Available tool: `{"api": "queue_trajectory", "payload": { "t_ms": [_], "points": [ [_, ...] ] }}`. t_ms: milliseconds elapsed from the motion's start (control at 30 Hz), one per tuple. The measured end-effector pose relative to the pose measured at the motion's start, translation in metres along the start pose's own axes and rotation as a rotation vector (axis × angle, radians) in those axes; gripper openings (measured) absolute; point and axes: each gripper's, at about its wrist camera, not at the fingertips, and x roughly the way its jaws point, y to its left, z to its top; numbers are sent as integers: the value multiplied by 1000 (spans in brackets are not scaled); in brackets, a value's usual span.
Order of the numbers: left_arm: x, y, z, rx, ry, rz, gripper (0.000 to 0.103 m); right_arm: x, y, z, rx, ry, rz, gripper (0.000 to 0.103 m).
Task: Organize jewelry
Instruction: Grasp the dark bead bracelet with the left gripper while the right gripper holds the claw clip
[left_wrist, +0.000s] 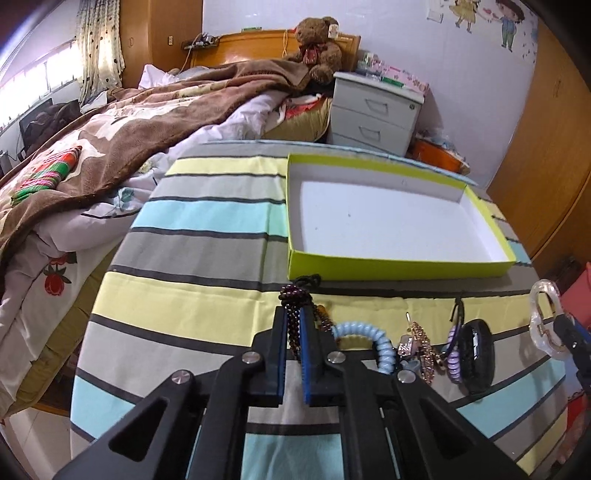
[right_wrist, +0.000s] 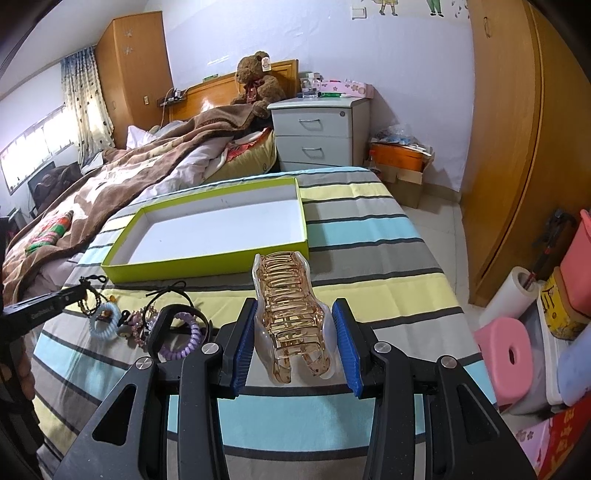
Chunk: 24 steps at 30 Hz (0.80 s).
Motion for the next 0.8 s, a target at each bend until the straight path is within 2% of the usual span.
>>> {"api": "queue_trajectory", "payload": {
  "t_ms": [333, 500, 567, 633, 667, 800],
  "points": [
    [-40, 10, 10, 2, -130, -54, 4, -7, 2, 1, -1, -19, 10, 42],
    [-21, 19, 10, -5, -65, -51, 5, -7, 1, -1, -3, -15, 14, 42],
    [-11, 22, 8, -18, -28, -31, 12, -5, 2, -1, -4, -9, 15, 42],
    [4, 21, 6, -11, 10, -16, 38, -4, 2, -1, -7, -7, 19, 42],
    [10, 22, 5, -20, 26, -15, 42, -3, 2, -1, -8, -5, 19, 42],
    [31, 21, 3, -27, 71, 3, 45, -1, 2, 0, -7, -2, 16, 42]
  ]
}}
